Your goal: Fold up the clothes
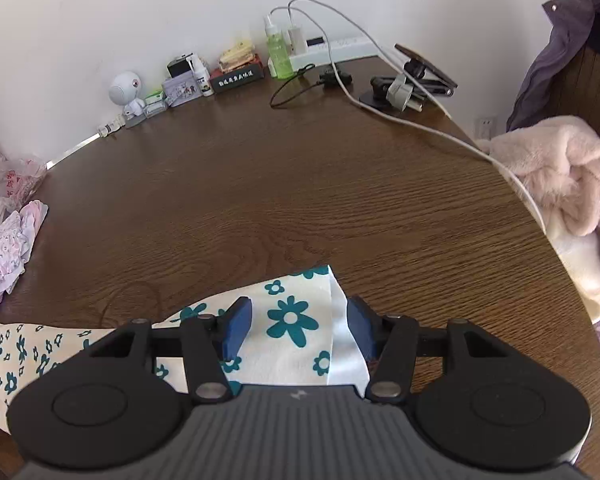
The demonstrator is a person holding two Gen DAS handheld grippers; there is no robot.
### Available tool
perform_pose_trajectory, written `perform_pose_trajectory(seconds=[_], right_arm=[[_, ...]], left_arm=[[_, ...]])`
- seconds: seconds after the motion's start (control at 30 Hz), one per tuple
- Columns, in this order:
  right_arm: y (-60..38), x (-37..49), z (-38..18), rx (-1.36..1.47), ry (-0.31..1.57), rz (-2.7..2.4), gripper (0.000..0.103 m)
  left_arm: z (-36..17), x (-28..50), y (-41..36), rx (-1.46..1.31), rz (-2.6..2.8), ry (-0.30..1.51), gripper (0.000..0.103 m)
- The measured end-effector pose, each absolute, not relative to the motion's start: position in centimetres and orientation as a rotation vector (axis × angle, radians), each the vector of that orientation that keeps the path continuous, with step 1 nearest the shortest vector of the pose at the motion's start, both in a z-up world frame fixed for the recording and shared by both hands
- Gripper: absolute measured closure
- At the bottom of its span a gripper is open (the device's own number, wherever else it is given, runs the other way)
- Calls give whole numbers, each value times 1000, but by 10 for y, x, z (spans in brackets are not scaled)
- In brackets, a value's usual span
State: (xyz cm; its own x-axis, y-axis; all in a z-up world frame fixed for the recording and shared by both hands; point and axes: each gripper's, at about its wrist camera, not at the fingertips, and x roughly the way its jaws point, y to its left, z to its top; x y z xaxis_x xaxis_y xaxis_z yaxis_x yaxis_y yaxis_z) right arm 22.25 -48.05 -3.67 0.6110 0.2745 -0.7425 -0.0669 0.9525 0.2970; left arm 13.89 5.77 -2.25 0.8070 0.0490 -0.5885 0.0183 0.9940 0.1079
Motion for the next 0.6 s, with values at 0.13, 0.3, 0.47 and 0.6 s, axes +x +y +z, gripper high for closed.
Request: perform_pose_trajectory(seconds=[0.13, 0.3, 0.47, 0.6], right_arm=[[-483, 228, -42, 328, 932, 253, 101], [-490, 208, -26, 347, 877, 260, 102], [-500, 197, -39, 329, 921, 204, 102], [-499, 192, -46, 313, 913, 190, 101]], left_arm=[[-27, 139, 65, 69, 14, 649, 85], [-30, 139, 61, 69, 47, 650, 85], [-31, 138, 62, 37, 64, 646, 85], [-30, 138, 61, 35, 75, 644, 85]])
